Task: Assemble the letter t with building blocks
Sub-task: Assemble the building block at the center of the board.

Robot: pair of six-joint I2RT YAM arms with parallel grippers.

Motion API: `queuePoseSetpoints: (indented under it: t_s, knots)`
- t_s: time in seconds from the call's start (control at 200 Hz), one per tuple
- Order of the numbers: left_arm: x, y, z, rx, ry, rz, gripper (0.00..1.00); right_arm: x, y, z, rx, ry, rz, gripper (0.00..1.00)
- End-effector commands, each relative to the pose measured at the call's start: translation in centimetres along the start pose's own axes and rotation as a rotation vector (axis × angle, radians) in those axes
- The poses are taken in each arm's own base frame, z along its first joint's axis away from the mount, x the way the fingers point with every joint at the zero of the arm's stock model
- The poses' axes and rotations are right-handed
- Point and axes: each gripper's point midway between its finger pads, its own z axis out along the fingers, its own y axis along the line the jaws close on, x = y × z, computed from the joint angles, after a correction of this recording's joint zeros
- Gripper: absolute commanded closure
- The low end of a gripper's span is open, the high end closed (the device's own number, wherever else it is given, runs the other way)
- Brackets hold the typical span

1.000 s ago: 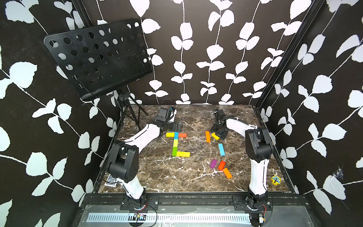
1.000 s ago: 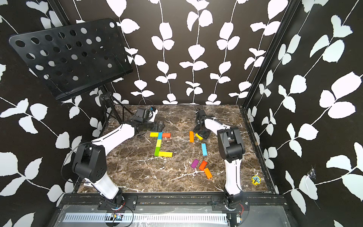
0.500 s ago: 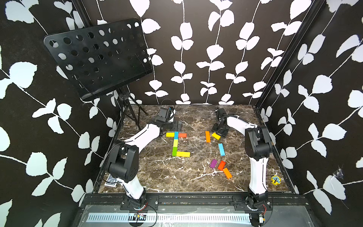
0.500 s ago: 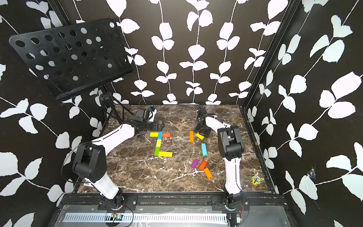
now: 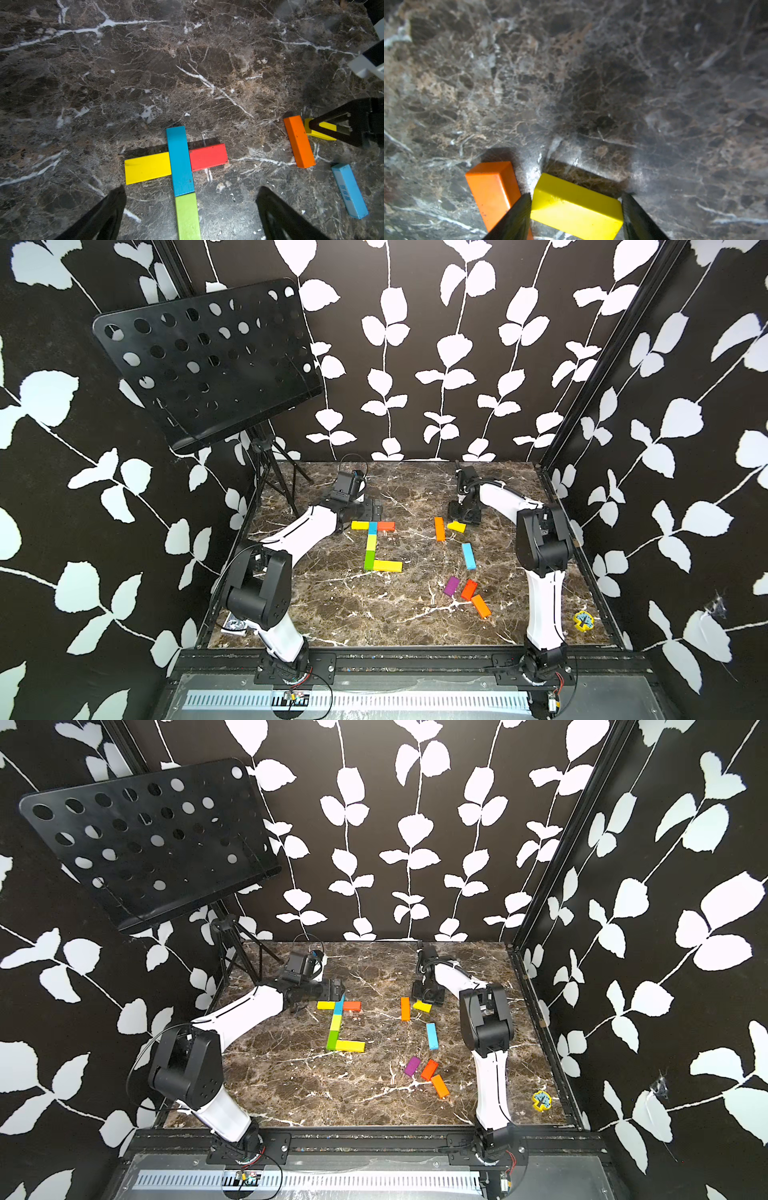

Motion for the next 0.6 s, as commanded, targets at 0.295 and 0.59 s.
queuePoseSetpoints:
  t_s: [0.295, 0.59]
  knots:
    - [-1.1, 0.0, -1.4, -0.008, -0.038, -0.004, 0.01, 0.2, -0.2, -0.7, -0.001, 0.008, -0.223, 0.31]
    - [-1.1, 0.1, -1.3, -0.009, -0.036, -0.007, 0.01, 0.9, -0.7, -0.1, 0.017, 0.037, -0.164, 0.24]
